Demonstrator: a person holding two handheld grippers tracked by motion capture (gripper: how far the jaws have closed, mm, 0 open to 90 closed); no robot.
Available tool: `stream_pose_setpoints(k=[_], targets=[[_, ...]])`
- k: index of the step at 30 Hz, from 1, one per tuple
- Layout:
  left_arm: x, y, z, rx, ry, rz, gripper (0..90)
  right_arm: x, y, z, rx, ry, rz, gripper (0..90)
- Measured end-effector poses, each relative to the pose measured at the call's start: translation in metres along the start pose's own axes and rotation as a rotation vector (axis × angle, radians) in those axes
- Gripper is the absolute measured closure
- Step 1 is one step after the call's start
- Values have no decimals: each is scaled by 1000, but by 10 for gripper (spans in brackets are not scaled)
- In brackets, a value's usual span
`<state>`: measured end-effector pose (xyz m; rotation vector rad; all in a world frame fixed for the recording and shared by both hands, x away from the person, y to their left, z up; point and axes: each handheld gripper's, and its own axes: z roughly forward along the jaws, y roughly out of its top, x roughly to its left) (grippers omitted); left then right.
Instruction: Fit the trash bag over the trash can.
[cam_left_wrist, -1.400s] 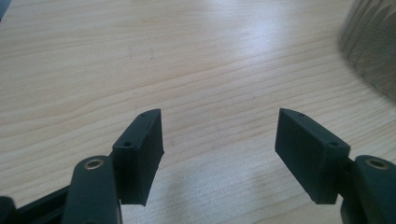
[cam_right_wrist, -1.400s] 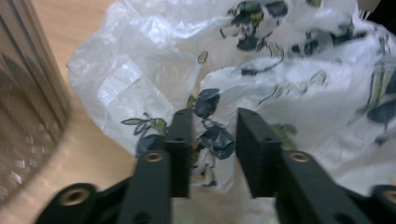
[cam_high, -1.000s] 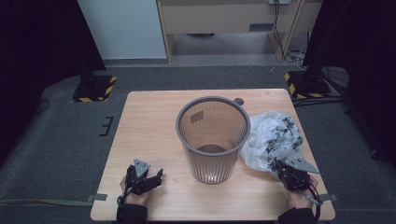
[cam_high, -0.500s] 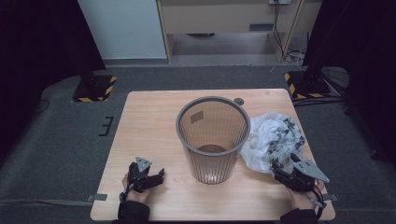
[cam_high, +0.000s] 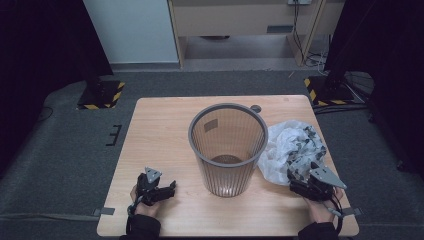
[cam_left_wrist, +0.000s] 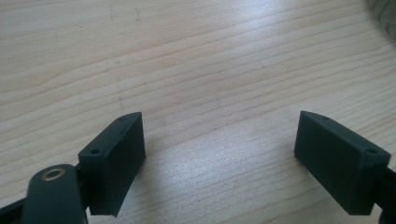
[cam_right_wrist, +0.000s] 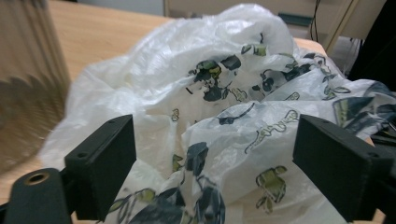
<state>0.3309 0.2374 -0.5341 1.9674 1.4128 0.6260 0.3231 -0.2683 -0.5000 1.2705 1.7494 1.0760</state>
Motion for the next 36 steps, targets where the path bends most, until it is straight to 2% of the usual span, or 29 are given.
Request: stream_pose_setpoints(k=[3,6,9,12,16,21,23,27,36], targets=[[1,0,1,3,-5,-8,143,0,1,12,36,-42,-15,132],[1,0,1,3,-2,-5,143,-3,-2,22,96,-69,-15,150],[0,1,1,1,-1,2,143,-7,-7,28,145,-72,-12,179],[-1,2,2,-2,2,14,143,-11,-11,28,171,-60,16,271],[-1,2,3,-3,3,16,143,-16,-15,30,210,-40,56,480],[-1,3,3,-2,0,13,142,-15,-17,33,228,-39,36,766],[-1,3,3,-3,3,16,142,-15,-16,32,233,-45,48,868],[-1,3,3,-2,0,12,140,-17,-13,30,208,-44,63,891],[-1,3,3,-1,0,13,139,-9,13,11,28,-60,62,891]])
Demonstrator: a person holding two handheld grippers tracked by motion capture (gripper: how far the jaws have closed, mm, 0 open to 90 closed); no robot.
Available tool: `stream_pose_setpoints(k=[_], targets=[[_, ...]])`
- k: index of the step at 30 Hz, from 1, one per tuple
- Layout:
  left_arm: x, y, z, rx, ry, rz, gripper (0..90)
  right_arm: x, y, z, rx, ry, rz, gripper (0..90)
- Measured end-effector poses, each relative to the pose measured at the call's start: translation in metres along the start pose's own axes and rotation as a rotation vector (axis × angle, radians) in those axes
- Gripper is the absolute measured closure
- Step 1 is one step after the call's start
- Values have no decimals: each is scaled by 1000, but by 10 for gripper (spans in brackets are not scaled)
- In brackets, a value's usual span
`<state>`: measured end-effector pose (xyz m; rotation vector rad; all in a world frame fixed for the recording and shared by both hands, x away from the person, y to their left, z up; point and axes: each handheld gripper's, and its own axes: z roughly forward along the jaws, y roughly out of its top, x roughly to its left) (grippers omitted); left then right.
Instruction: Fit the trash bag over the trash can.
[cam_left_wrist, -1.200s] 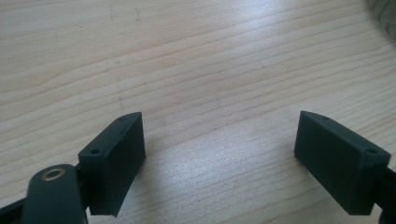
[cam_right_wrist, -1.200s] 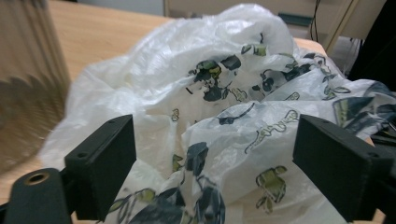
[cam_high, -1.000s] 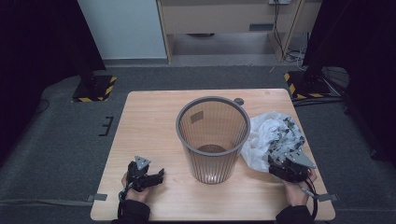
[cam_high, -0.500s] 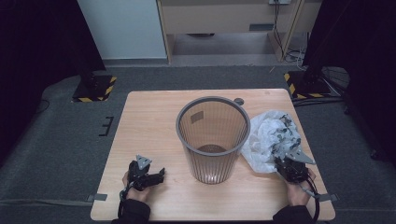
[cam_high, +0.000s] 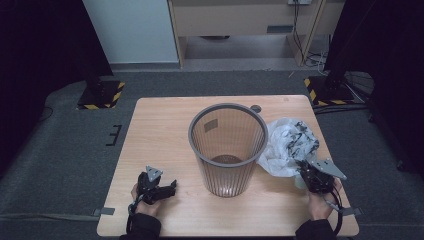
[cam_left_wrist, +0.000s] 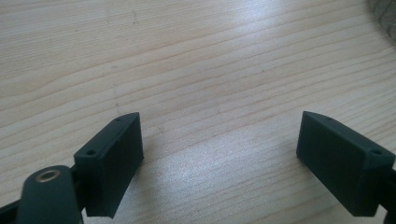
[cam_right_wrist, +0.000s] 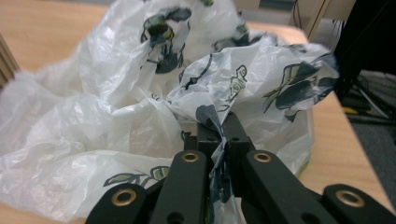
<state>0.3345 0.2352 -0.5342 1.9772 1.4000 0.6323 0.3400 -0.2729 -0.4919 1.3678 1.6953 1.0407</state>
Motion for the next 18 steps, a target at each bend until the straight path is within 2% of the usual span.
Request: stream_pose_setpoints(k=[10,15,18], targets=[[0,0,0,1,2,0,136,-5,36,-26,-159,8,43,891],[0,0,0,0,2,1,135,-7,57,-41,-228,6,45,891],[0,0,0,1,3,2,135,-6,68,-49,-259,-2,30,891]])
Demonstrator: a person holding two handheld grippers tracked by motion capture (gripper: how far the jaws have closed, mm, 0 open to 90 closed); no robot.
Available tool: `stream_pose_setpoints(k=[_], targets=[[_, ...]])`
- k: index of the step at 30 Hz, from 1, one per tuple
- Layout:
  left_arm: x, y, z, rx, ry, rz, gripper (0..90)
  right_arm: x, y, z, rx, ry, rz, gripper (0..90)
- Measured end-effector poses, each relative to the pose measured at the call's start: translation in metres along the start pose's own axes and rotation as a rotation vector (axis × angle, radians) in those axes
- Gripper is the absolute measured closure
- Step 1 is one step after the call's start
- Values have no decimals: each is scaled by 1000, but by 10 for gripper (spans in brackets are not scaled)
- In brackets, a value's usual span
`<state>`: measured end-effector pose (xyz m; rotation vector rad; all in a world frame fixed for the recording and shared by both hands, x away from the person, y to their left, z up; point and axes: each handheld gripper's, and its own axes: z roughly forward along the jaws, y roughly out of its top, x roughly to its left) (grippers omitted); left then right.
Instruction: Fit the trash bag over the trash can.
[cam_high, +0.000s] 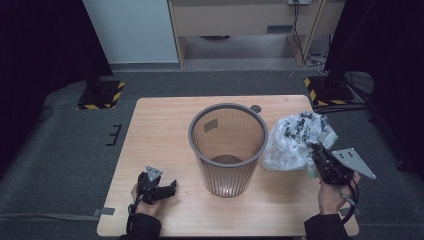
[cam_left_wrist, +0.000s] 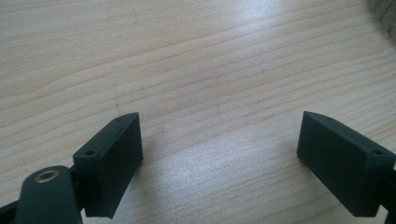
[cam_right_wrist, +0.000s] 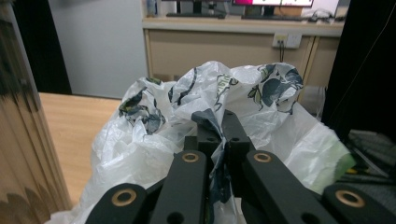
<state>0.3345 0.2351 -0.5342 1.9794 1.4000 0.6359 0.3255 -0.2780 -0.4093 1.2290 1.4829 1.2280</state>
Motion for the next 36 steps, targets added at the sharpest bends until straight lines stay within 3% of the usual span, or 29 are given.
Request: stream_pose_setpoints(k=[16,28,36], targets=[[0,0,0,0,-1,-2,136,8,56,-21,-174,-21,-6,891],[0,0,0,0,-1,-2,135,33,120,-43,-354,-4,-24,891],[0,0,0,0,-1,-2,136,40,152,-53,-430,-24,-32,892]])
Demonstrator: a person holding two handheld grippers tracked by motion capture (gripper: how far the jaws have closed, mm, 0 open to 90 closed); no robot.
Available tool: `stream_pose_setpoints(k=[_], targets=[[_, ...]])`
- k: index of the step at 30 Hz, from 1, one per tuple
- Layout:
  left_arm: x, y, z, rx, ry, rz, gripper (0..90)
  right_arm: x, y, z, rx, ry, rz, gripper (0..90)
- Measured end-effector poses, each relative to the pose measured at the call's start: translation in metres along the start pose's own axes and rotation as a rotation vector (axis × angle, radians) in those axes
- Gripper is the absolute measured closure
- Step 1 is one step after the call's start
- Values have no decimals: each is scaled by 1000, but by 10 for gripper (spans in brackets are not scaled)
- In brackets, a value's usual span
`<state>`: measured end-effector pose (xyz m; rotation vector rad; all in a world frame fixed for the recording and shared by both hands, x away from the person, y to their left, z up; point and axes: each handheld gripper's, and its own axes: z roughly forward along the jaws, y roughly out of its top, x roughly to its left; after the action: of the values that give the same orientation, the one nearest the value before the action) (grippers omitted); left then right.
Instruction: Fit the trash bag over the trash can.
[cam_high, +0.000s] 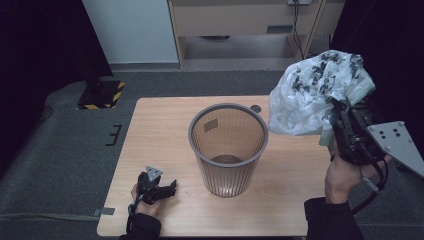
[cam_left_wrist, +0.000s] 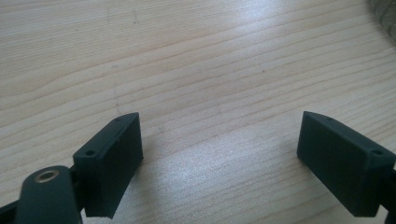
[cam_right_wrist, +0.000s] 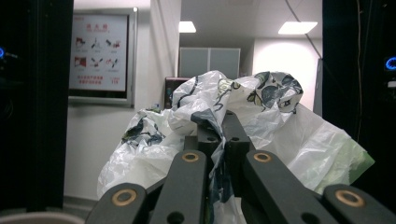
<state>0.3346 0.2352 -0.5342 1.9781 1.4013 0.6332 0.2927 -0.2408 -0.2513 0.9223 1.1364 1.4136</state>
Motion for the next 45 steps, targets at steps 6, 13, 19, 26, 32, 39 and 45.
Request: stream_pose_setpoints(k=[6,13,19,26,32,39,45], targets=[[0,0,0,0,1,0,136,6,14,0,-39,9,26,892],[0,0,0,-1,0,-1,136,27,20,5,-63,56,71,892],[0,0,0,-1,2,4,136,47,30,10,-86,96,78,891],[0,0,0,-1,0,5,136,61,33,11,-100,129,96,891],[0,0,0,-1,-1,2,135,89,11,17,-64,196,127,891],[0,0,0,-1,-2,6,136,110,16,20,-83,245,157,892],[0,0,0,2,-2,10,135,125,30,19,-118,295,216,892]])
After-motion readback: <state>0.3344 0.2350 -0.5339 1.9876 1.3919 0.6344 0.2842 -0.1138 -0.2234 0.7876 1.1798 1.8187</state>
